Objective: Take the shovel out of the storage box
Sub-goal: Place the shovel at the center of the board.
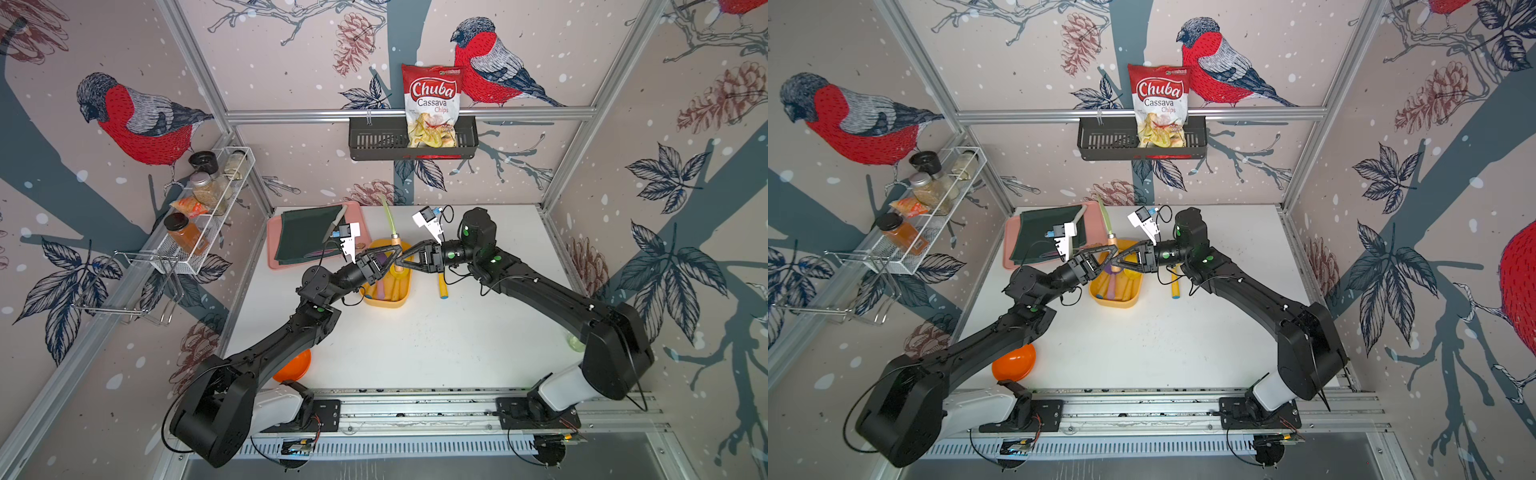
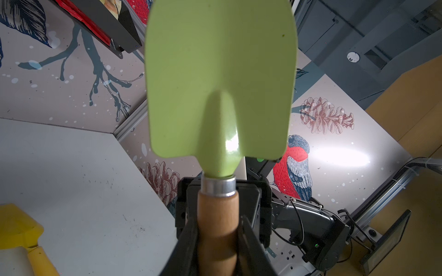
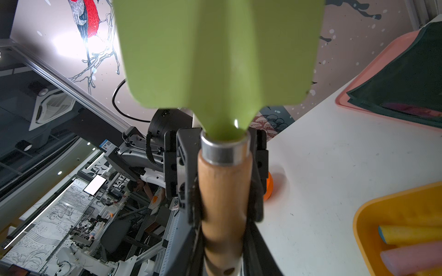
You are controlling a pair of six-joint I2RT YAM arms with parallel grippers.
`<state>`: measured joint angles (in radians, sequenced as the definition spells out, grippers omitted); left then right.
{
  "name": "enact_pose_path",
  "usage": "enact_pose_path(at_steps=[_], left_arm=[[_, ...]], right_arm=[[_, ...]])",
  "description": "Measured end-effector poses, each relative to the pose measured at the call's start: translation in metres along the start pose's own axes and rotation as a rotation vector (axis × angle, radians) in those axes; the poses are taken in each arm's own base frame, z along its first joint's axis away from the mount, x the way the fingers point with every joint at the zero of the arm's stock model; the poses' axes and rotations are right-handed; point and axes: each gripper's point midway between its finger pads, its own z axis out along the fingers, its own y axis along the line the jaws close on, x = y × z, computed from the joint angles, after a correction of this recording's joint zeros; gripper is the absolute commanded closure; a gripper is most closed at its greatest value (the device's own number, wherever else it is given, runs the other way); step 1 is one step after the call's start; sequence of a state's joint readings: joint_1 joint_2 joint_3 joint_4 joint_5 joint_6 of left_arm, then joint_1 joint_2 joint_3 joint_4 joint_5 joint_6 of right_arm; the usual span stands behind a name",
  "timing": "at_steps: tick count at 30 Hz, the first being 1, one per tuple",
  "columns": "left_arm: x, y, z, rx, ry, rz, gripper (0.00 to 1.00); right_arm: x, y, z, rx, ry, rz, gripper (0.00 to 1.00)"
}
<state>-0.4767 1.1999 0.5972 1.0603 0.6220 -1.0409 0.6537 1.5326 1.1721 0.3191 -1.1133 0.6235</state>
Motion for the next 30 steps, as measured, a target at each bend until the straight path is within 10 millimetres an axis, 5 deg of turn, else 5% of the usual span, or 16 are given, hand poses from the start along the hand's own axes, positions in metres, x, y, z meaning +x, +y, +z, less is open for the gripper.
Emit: enact_pose_path(at_steps=[2, 9, 13, 17, 22, 30], left_arm=[[0.003, 0.005, 0.0, -0.029, 0.014, -0.004, 0.01], [-0.002, 0.017, -0.011, -0.194, -0.004, 0.03, 0.01], [-0.014, 0.039, -0.02, -0.392, -0.027, 0.053, 0.01], [-0.014, 0.076, -0.028, -0.61, 0.024, 0.089, 0.02], [0.011, 0.12, -0.043, -0.796, 0.158, 0.088, 0.05], [0.035, 0.15, -0.057, -0.901, 0.266, 0.071, 0.09]], right_arm=[[0.0, -0.002, -0.001, 0.008, -0.002, 0.0, 0.84], [-0.006, -0.034, -0.039, 0.233, -0.065, 0.034, 0.86], [0.003, -0.085, -0.082, 0.578, -0.087, 0.124, 0.86], [0.048, -0.135, -0.13, 0.953, -0.001, 0.234, 0.87], [0.121, -0.179, -0.196, 1.291, 0.167, 0.407, 0.88], [0.177, -0.205, -0.223, 1.416, 0.347, 0.536, 0.88]])
